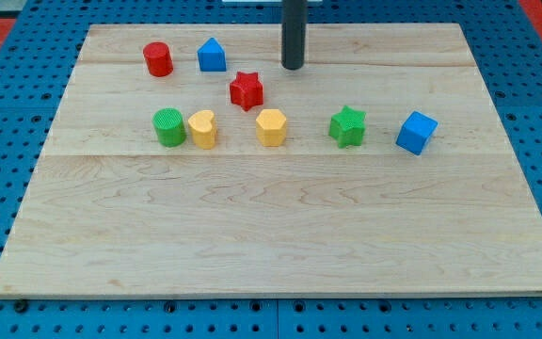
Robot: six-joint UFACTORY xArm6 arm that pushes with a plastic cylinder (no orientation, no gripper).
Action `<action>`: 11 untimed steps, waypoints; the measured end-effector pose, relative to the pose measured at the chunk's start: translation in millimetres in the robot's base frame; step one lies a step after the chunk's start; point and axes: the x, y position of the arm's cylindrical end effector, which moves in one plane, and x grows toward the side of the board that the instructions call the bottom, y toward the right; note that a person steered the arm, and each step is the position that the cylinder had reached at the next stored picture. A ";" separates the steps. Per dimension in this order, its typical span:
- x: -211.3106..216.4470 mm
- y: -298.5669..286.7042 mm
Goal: Slide the red star to the green circle
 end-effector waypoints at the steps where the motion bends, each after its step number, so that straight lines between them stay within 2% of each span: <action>1: 39.8 -13.1; 2: 40.7 -73.9; 3: 41.5 -167.5; 4: 42.0 -222.3; 5: 4.1 -232.1; 6: 18.4 -262.3; 7: 51.4 -234.0; 8: 59.6 -230.9; 9: 36.5 -274.1; 10: 58.9 -289.7; 11: 82.6 -254.6</action>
